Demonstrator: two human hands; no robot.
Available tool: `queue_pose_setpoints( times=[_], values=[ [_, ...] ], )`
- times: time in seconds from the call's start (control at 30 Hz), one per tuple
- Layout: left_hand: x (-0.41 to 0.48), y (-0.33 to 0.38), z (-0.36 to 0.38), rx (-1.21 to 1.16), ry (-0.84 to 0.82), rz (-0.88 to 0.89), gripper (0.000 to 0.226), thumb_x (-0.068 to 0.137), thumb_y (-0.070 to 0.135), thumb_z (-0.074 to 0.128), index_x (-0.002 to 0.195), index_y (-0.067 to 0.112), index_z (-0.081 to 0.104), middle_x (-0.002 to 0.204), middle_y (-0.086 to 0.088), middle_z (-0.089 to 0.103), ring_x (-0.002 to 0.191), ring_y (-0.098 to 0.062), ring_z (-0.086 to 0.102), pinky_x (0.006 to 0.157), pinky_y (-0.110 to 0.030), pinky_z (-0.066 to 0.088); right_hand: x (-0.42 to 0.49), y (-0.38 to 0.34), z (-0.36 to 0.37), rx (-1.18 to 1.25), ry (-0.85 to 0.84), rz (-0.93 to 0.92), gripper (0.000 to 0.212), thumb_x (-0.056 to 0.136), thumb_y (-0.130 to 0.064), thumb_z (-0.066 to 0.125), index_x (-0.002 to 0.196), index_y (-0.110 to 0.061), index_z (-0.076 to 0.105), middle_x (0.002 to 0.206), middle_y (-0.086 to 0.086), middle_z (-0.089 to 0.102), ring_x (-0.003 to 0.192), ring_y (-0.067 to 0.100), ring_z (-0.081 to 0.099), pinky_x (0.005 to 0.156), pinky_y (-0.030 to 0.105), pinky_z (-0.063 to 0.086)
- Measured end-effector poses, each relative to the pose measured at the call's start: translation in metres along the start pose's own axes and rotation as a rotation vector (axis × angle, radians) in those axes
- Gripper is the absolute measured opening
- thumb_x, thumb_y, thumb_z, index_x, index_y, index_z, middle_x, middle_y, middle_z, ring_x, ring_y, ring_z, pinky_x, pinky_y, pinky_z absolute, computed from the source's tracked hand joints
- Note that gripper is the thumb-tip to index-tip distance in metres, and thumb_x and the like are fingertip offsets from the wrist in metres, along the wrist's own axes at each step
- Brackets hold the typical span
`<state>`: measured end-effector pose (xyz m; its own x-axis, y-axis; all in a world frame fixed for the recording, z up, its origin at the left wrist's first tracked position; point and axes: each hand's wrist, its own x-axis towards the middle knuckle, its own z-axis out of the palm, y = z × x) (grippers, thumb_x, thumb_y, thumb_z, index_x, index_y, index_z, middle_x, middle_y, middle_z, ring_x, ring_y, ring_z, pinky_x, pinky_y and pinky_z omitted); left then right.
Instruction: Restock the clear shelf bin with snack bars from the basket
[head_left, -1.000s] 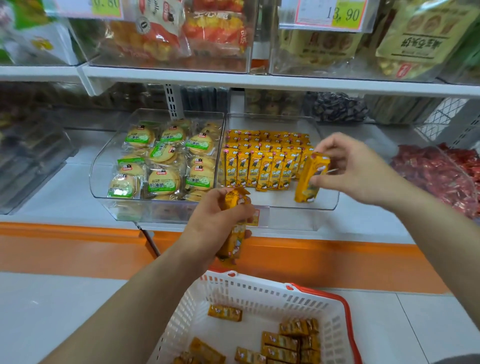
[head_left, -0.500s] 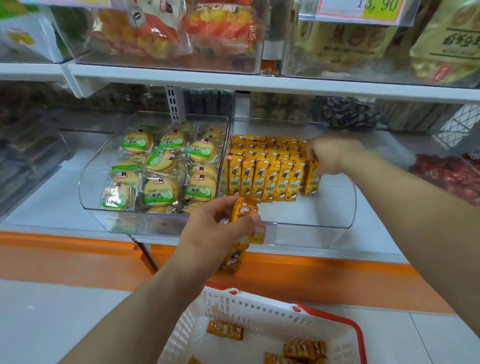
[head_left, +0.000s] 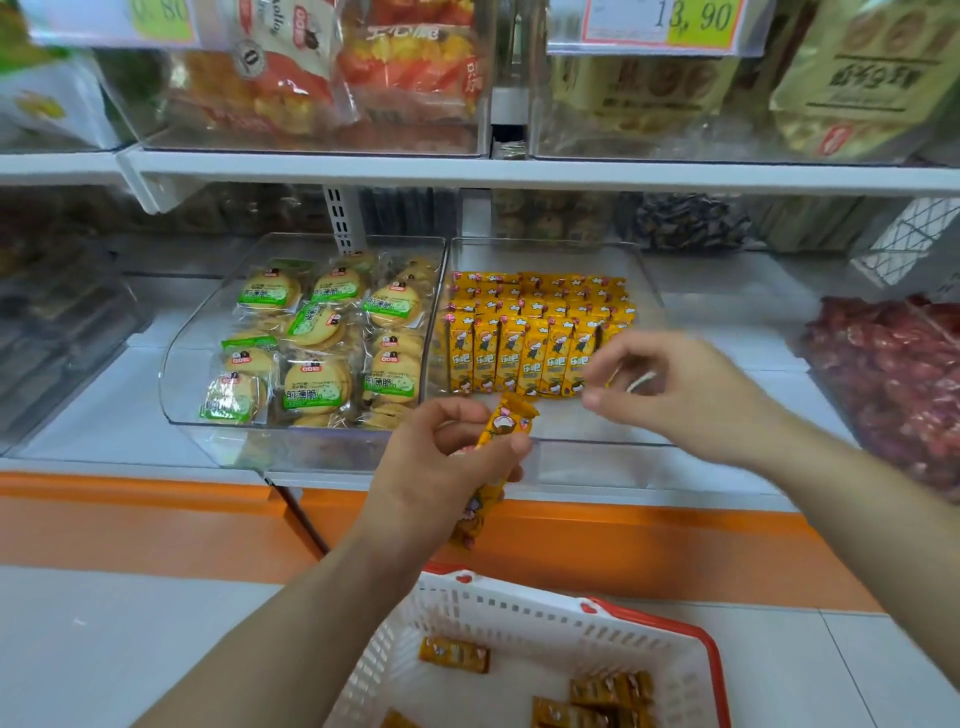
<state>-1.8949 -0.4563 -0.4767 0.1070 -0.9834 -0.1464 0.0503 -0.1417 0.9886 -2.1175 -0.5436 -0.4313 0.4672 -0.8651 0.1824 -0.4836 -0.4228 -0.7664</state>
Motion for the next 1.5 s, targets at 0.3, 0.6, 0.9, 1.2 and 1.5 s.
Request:
queue_pose_setpoints(
  times=[0.3, 0.6, 0.9, 1.2, 1.5],
  values=[
    [-0.024, 0.001, 0.025, 0.004, -0.113, 0.043, 0.039, 0.074, 0.031, 0.088, 0.107, 0.018, 0.072, 0.105, -0.008, 0.077, 0.087, -0.027, 0.077, 0.07, -0.03, 0.061, -0.039, -0.011, 0.027, 0.455, -0.171, 0.124, 0.029, 0.081, -0.041, 0.069, 0.109, -0.032, 0.072, 0.096, -0.007, 0.07, 0.086, 0.02, 0.073, 0.074, 0.029, 0.059],
    [-0.023, 0.012, 0.02, -0.155, 0.072, 0.079, 0.053, 0.062, 0.025, 0.088, 0.111, 0.02, 0.068, 0.088, -0.005, 0.076, 0.084, -0.021, 0.073, 0.075, -0.031, 0.059, -0.048, -0.002, 0.014, 0.486, -0.206, 0.134, 0.014, 0.087, -0.014, 0.076, 0.089, -0.026, 0.069, 0.091, -0.007, 0.069, 0.082, 0.021, 0.073, 0.074, 0.034, 0.062],
    [-0.022, 0.023, 0.042, 0.08, 0.014, 0.237, 0.038, 0.083, 0.013, 0.078, 0.116, 0.029, 0.067, 0.098, 0.01, 0.078, 0.088, -0.012, 0.077, 0.072, -0.024, 0.061, -0.039, -0.015, 0.016, 0.426, -0.032, 0.053, 0.034, 0.099, -0.029, 0.058, 0.131, -0.04, 0.053, 0.111, -0.005, 0.064, 0.089, 0.012, 0.071, 0.075, 0.03, 0.061],
    [0.029, 0.044, 0.067, 0.324, -0.058, 0.357, 0.04, 0.07, 0.038, 0.08, 0.107, 0.027, 0.068, 0.087, 0.006, 0.077, 0.076, -0.007, 0.075, 0.065, -0.019, 0.058, -0.023, 0.023, -0.031, 0.484, 0.141, 0.026, 0.028, 0.081, -0.013, 0.078, 0.105, -0.024, 0.071, 0.103, 0.003, 0.071, 0.084, 0.021, 0.074, 0.073, 0.046, 0.063],
    [0.174, 0.027, 0.084, 1.342, 0.012, 0.563, 0.066, 0.082, 0.046, 0.08, 0.14, 0.031, 0.053, 0.14, 0.001, 0.057, 0.131, -0.023, 0.05, 0.106, -0.041, 0.043, 0.042, 0.083, -0.063, 0.378, 0.477, 0.145, 0.03, 0.074, -0.006, 0.084, 0.089, -0.026, 0.067, 0.087, -0.002, 0.063, 0.092, 0.022, 0.063, 0.095, 0.053, 0.054]
  ],
)
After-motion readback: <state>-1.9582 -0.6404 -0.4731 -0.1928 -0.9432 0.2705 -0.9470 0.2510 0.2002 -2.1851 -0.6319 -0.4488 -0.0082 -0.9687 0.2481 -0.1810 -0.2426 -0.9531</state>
